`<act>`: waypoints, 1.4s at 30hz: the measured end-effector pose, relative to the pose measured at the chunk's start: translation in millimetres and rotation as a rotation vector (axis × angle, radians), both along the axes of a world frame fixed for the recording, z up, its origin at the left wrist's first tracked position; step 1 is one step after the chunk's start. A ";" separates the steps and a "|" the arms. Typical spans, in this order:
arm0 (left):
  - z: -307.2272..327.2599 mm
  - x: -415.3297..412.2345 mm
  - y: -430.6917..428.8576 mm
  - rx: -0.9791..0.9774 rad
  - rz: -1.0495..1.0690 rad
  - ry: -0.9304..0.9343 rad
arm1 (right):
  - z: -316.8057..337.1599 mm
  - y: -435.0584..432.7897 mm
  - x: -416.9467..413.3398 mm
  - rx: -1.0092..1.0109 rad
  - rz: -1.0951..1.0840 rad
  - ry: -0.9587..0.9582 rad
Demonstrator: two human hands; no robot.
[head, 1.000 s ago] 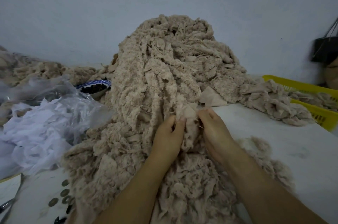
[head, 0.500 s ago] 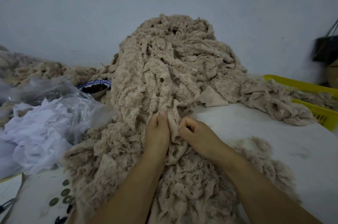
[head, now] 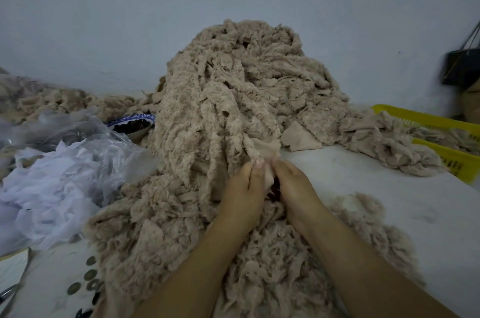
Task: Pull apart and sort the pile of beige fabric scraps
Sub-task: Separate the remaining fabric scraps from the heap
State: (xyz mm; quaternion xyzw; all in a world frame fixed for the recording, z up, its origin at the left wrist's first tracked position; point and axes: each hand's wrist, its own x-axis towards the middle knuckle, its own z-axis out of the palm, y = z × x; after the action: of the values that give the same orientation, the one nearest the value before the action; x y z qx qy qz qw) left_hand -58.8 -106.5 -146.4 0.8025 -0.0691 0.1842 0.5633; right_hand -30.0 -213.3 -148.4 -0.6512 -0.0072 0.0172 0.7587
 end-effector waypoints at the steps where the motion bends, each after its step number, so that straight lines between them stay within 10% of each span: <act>1: 0.5 -0.3 -1.2 0.007 0.004 -0.030 | -0.8 -1.2 1.7 0.014 -0.055 0.009; 20: 8.6 8.1 18.8 -0.848 -0.058 0.378 | 0.5 -0.6 4.4 0.105 -0.090 -0.061; 34: -0.3 -10.2 -3.4 0.383 -0.285 -0.073 | 6.8 -13.3 2.2 0.181 0.126 0.302; 42: -8.9 -9.7 -4.9 0.262 -0.410 0.021 | 8.3 -20.8 9.5 0.228 -0.269 0.169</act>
State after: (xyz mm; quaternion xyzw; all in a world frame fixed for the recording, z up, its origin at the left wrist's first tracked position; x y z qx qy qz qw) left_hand -68.5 -111.5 -155.3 0.8398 -0.2478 0.0471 0.4808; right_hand -20.5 -234.1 -140.1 -0.5523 0.1414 -0.0307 0.8210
